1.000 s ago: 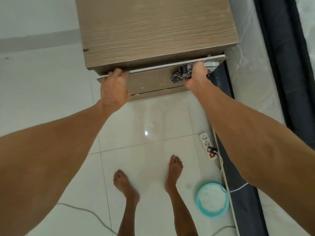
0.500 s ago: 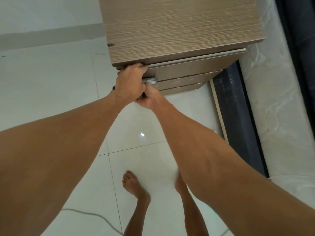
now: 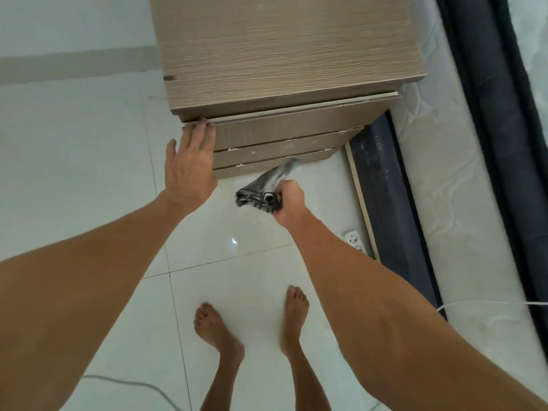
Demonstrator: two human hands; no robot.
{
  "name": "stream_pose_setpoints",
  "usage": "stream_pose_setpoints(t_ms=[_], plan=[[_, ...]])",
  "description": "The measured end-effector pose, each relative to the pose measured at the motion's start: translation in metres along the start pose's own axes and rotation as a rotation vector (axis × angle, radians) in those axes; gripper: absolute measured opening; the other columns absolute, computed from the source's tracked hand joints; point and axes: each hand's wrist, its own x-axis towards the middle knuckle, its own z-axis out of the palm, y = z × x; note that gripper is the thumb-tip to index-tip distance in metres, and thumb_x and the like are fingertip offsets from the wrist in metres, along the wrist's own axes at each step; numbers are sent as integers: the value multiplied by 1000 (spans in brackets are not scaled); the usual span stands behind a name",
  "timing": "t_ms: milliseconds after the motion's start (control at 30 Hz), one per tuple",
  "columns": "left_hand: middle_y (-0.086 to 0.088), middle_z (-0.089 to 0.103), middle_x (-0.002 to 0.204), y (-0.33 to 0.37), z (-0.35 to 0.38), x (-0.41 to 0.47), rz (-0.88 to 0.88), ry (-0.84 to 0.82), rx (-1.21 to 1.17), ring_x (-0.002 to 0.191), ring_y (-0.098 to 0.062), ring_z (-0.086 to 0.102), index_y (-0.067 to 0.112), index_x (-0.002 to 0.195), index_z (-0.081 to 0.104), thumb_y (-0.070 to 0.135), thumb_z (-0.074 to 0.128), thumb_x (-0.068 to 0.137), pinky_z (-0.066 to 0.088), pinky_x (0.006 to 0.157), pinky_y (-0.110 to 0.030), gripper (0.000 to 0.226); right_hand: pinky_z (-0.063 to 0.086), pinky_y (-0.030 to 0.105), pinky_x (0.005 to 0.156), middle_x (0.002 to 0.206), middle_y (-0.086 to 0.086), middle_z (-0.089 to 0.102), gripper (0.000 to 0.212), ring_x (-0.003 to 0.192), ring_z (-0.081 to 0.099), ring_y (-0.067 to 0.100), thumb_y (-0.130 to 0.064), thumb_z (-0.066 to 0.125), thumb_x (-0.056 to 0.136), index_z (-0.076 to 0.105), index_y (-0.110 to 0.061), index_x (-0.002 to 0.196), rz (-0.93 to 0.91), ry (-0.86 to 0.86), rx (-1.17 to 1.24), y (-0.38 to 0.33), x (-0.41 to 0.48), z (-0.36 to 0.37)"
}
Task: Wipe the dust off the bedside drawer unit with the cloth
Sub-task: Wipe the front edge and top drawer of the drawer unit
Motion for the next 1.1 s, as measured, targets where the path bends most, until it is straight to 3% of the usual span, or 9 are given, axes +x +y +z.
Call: stream_pose_setpoints(t_ms=[67,167,300,400,533,700,800,900,1100], plan=[[-14,32,149,6,-3,1,-16,-13,17,137,-33,31,4,142,30,-3,67,67,35,104,-55,84,53,41,84,106,19,62,35,84,61,29,-4,37,93,53,-3,124,-125,155,4,-22,0,-22],[-16,33,148,22,-10,6,-76,-56,-4,136,-35,31,4,141,32,-1,69,68,34,104,-57,82,46,42,98,141,20,50,44,119,56,37,-13,36,101,40,-5,144,-300,275,-47,-65,-7,-50],[-17,35,145,41,-15,16,-124,-101,-29,133,-37,37,6,142,33,9,72,71,35,103,-57,81,39,36,107,150,9,44,51,132,47,29,-15,34,104,27,-19,154,-454,347,-22,-122,-9,-74],[-18,36,144,48,-17,21,-158,-114,-40,130,-39,40,6,143,32,9,72,70,36,101,-57,83,42,37,107,149,6,44,56,130,49,28,-16,38,101,24,-26,155,-507,295,-220,-157,0,-86],[-18,36,143,50,-16,21,-169,-106,-26,127,-40,41,7,144,31,8,71,69,37,100,-57,84,50,36,96,144,7,49,68,119,56,27,-15,44,96,16,-28,156,-518,215,-498,-181,11,-85],[-18,36,143,50,-15,21,-155,-99,-24,129,-40,40,7,144,31,8,72,69,37,101,-56,86,45,43,103,147,8,44,75,126,50,32,-15,47,92,12,-25,157,-602,210,-687,-166,14,-83],[-19,38,142,46,-15,20,-138,-97,-6,128,-41,41,7,144,31,8,72,69,37,102,-56,85,42,41,100,152,11,34,74,129,46,32,-13,47,95,9,-23,157,-687,232,-744,-155,11,-75],[-19,39,140,43,-15,21,-126,-105,-5,125,-42,43,8,145,32,7,71,70,37,103,-55,85,43,46,98,152,16,31,71,127,46,35,-18,48,96,11,-27,156,-773,264,-971,-149,3,-63],[-17,40,140,44,-18,22,-149,-128,-40,122,-41,46,10,144,33,5,69,70,37,103,-53,82,56,48,82,117,15,60,66,95,63,32,-19,52,92,23,-35,148,-828,60,-1188,-112,-19,-16]])
